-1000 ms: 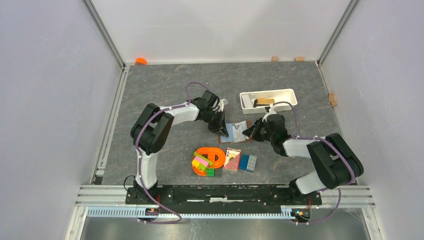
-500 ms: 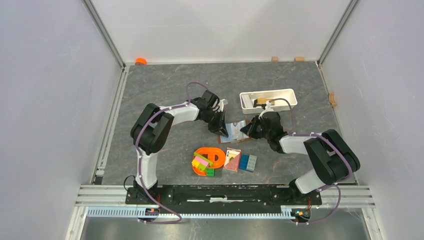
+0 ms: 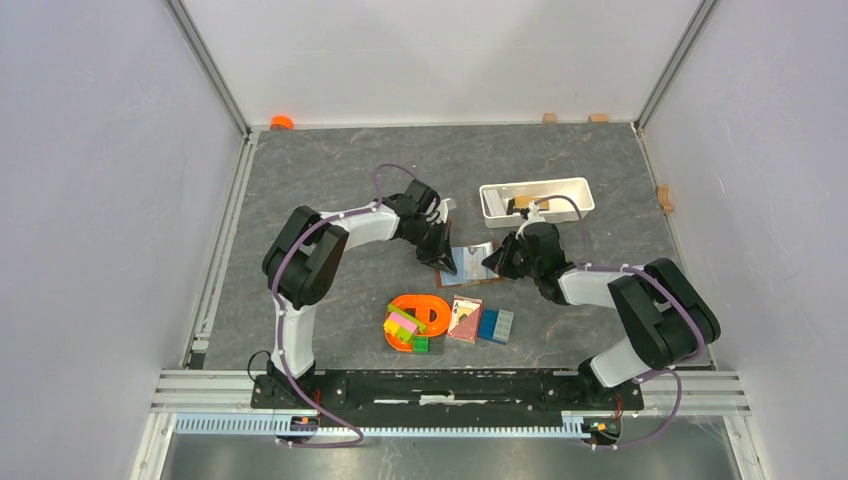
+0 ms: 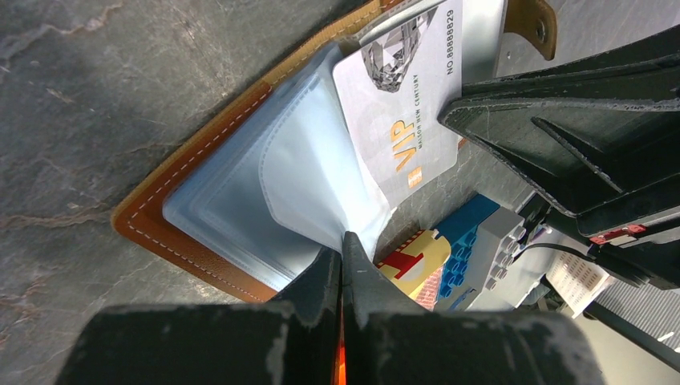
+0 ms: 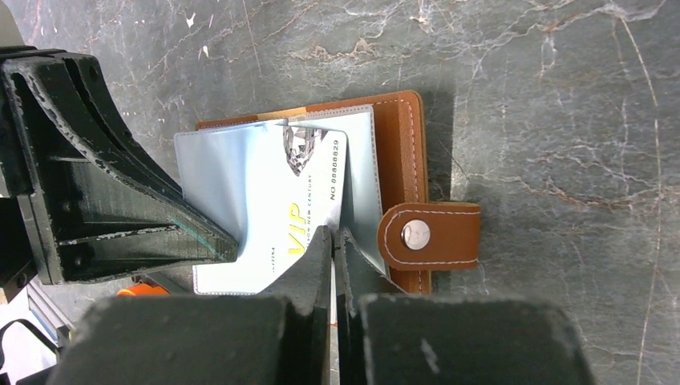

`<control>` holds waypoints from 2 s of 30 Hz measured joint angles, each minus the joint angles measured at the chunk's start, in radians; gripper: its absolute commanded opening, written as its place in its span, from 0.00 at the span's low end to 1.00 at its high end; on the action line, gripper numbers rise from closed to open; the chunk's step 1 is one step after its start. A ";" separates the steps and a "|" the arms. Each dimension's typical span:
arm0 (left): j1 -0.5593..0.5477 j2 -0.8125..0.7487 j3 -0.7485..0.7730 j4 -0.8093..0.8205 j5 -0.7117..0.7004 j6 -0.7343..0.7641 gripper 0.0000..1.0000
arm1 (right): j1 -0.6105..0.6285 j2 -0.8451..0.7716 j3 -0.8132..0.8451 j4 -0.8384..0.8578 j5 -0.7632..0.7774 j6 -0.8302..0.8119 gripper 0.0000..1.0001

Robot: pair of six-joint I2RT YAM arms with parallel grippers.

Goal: Put the credit cards into the card holder
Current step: Insert the credit card into the card holder.

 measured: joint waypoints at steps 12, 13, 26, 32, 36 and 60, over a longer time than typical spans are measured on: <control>0.001 0.002 0.006 -0.009 0.001 0.023 0.08 | 0.000 0.006 0.031 -0.061 0.000 -0.036 0.00; 0.001 0.002 0.007 -0.010 0.001 0.025 0.08 | 0.000 0.012 0.036 -0.065 0.000 -0.040 0.00; 0.002 0.002 0.018 -0.038 -0.006 0.058 0.16 | 0.027 0.064 0.129 -0.150 0.006 -0.108 0.00; 0.002 0.002 0.021 -0.045 -0.011 0.059 0.15 | 0.039 0.066 0.146 -0.179 0.027 -0.131 0.00; 0.002 0.002 0.023 -0.047 -0.015 0.059 0.16 | 0.045 0.057 0.151 -0.201 0.042 -0.149 0.00; 0.002 0.002 0.034 -0.056 -0.016 0.088 0.25 | 0.079 0.061 0.217 -0.328 0.077 -0.241 0.00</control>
